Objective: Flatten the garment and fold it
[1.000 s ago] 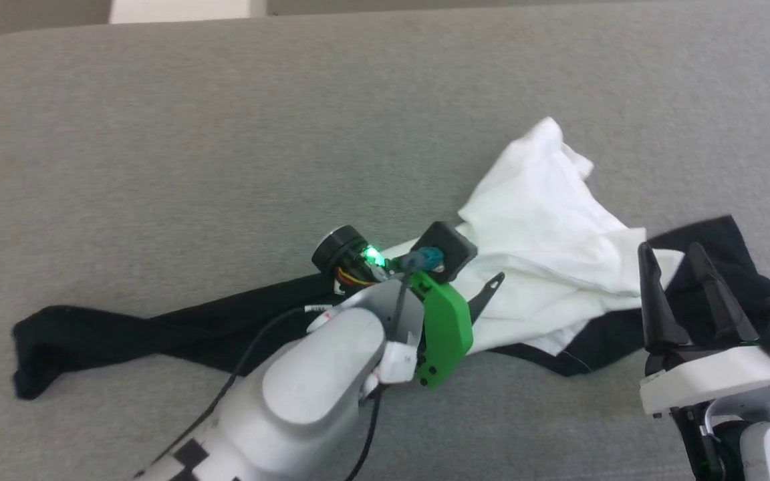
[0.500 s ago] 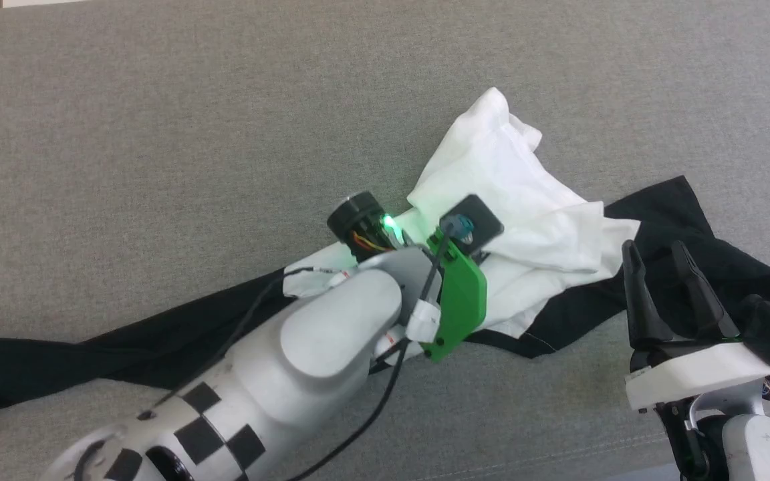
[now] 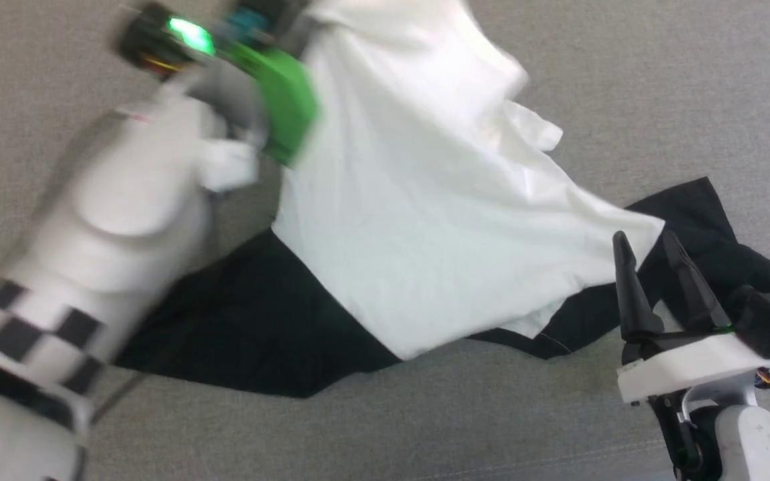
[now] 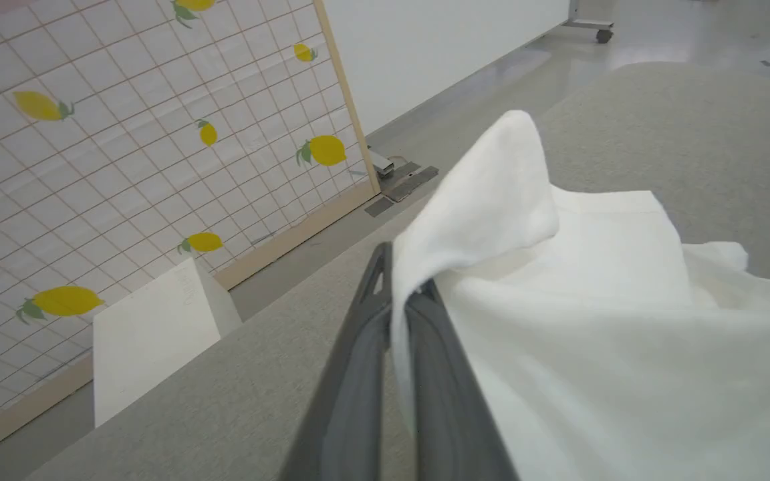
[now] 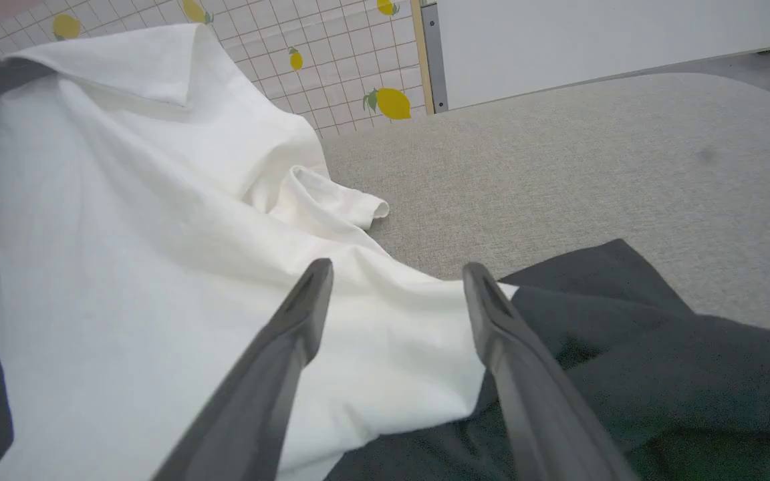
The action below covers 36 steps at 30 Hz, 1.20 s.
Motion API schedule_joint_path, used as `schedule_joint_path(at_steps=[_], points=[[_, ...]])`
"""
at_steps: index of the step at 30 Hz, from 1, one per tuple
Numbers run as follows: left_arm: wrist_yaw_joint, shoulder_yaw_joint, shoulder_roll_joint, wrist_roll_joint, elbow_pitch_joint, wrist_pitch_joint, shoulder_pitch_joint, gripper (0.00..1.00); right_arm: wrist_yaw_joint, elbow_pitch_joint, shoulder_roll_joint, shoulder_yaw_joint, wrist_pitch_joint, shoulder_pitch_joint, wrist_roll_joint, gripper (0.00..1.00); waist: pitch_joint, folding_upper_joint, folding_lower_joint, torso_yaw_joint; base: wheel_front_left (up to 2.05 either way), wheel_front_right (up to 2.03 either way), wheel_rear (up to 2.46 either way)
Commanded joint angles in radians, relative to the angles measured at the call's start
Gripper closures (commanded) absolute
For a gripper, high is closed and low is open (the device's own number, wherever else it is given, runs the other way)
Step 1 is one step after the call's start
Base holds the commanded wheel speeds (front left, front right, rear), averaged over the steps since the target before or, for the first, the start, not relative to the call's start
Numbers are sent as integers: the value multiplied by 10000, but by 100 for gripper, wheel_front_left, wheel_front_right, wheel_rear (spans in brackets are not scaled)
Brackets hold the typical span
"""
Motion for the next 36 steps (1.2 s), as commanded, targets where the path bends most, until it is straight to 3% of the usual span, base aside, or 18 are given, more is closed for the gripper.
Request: schedule_joint_path(at_steps=[1,6,9,12,13,14,15,22,26,31,32,36], points=[[169,180,331,84,174,-154,-213,100,-15,-28,7,81,10,-199,-21,0,137,0,-1,-67,0,0,0],[1093,767,1688,324,1122,-434,-516,100,-15,50,7,313,-49,-327,74,0,460,0,-1,-271,0,0,0],[1499,1142,2094,113,1535,-470,-459,100,-15,141,7,359,-92,-382,89,0,608,0,-1,-307,0,0,0],[1574,1610,2159,-592,1876,-405,-15,100,-15,244,7,420,-128,-497,81,0,737,0,-1,-227,0,0,0],[1545,1654,2099,-725,1929,-368,112,66,-15,266,7,426,-128,-527,73,0,733,0,-1,-188,0,0,0],[1528,1705,2010,-884,1996,-335,286,22,-15,294,7,437,-130,-569,60,0,710,0,-1,-135,0,0,0],[1529,1798,1839,-1134,2058,-411,622,0,-15,320,7,464,-126,-630,47,0,629,0,-1,-28,0,0,0],[1953,2698,1066,-2156,1805,-1970,2074,0,-15,209,7,249,26,-546,-201,0,28,0,-1,634,0,0,0],[2204,3265,697,-2319,883,-2390,3214,0,-15,64,7,68,223,-367,-340,0,-381,0,-1,1146,0,0,0],[3088,4341,136,-1361,-1947,-2421,5540,0,-15,-271,7,-96,602,-106,-517,0,-919,0,-1,1885,0,0,0],[3439,4272,-185,-1076,-2999,-2422,6840,0,-15,-400,7,-148,780,14,-563,0,-1126,0,-1,2202,0,0,0],[3667,3790,-325,-948,-4035,-2293,8052,0,-15,-523,7,-218,972,195,-606,0,-1282,0,-1,2563,0,0,0]])
